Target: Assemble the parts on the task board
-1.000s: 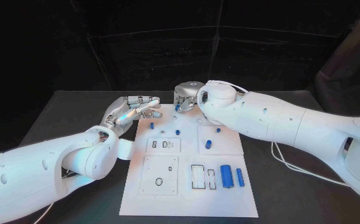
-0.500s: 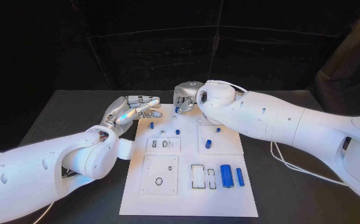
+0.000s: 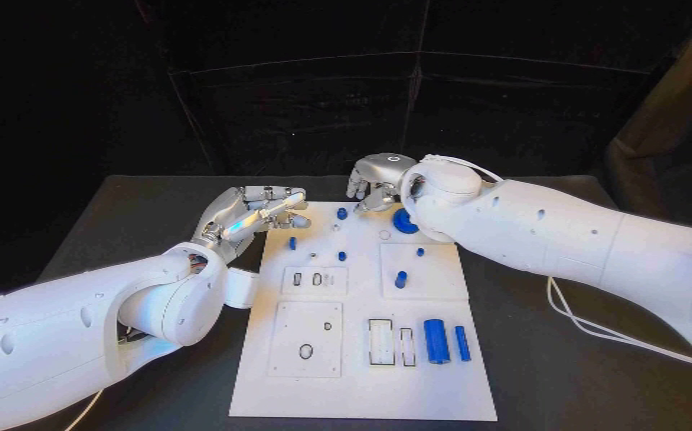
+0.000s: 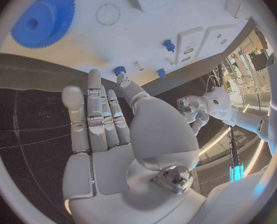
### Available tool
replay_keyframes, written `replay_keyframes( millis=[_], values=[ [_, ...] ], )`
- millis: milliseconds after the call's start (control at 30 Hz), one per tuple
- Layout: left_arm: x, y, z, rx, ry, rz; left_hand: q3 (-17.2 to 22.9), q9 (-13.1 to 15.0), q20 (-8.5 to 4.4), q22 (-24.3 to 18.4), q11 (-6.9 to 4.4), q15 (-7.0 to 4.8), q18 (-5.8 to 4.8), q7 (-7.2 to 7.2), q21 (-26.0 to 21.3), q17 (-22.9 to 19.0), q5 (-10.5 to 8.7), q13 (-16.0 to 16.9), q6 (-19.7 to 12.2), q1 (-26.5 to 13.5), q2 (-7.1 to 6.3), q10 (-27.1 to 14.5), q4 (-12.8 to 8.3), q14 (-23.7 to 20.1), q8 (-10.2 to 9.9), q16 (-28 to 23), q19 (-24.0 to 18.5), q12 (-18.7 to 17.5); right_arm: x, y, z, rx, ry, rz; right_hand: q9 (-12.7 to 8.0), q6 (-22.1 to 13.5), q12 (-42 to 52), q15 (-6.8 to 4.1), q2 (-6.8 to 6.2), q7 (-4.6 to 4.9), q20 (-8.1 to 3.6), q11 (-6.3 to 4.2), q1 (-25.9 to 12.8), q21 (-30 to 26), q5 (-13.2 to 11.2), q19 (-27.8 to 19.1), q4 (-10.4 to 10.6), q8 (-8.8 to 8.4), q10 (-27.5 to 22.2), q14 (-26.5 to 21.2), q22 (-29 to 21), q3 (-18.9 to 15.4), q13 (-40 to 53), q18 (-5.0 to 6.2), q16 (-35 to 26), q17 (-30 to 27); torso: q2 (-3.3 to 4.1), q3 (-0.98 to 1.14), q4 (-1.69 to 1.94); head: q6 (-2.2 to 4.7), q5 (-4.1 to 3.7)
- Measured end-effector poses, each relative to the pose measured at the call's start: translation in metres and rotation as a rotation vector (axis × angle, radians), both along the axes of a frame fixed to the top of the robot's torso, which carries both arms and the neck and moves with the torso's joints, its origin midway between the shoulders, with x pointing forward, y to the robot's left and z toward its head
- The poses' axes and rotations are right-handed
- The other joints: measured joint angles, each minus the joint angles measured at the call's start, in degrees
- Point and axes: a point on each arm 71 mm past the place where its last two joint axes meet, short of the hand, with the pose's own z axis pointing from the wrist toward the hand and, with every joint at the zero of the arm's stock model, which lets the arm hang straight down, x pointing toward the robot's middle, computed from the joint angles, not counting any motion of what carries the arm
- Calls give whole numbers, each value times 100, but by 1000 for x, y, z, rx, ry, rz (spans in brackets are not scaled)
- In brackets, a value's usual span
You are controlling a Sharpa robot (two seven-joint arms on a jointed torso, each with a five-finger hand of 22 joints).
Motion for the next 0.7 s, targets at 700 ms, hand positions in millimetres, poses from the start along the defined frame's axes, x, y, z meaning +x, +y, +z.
replay_keyframes(
  millis=[700],
  values=[
    [7,1,-3,4,3,0,0,0,0,-5,0,0,-1,0,0,-1,0,0,0,0,0,0,0,0,0,0,0,1,-33,-111,11,181,119,-146,-23,-330,398,-132,-807,-76,-109,-55,290,1091,749,1785,1317,-31,-748,-10,2250,-1152,82,-399,6172,4064,-30,36,-110,68,2]
  ],
)
